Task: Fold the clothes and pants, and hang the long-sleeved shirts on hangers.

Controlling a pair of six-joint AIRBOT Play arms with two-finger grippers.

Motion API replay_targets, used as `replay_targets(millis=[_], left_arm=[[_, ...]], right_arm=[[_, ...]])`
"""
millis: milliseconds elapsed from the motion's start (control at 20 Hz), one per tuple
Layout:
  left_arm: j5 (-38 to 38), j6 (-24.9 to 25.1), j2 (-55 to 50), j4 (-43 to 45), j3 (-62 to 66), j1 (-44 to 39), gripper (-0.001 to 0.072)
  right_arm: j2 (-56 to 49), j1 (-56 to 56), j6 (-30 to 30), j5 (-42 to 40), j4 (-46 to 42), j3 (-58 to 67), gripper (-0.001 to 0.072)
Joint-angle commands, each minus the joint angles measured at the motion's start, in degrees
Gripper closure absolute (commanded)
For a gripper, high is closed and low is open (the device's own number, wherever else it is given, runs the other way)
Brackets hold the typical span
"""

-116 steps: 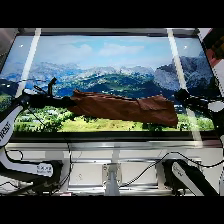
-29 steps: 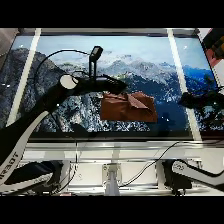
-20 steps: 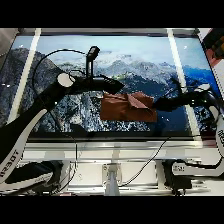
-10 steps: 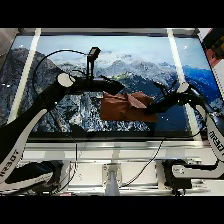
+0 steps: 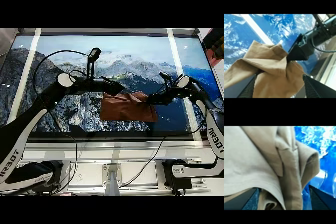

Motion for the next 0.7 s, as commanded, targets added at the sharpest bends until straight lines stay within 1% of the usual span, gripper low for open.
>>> replay_targets(millis=[0,100,200,300,400,550,650], left_arm=[[-1.16,0.0,-0.02,0.0,-0.02,0.02,0.0068],[-1.95,0.02,-0.02,0.02,-0.02,0.02,0.0068],[-1.92,0.02,-0.02,0.02,-0.02,0.02,0.0068],[-1.92,0.02,-0.02,0.02,-0.02,0.04,0.0068],[-1.92,0.02,-0.02,0.0,-0.02,0.04,0.0068],[-1.92,0.02,-0.02,0.0,-0.02,0.04,0.0068],[-1.92,0.02,-0.02,0.0,-0.02,0.04,0.0068]], right_arm=[[-2.49,-0.76,1.95,1.68,0.26,0.79,0.0027],[-2.86,-2.99,1.92,2.91,1.01,0.83,0.0028],[-2.86,-6.97,1.79,5.27,4.44,1.11,0.0043],[-2.93,-11.8,-2.6,8.94,10.51,1.16,0.0053],[-3.56,-15.89,-6.86,12.83,14.58,1.16,0.0054],[-6.05,-18.6,-7.93,18.25,14.82,0.98,0.0054],[-8.79,-18.25,-10.16,20.68,16.74,0.98,0.0054]])
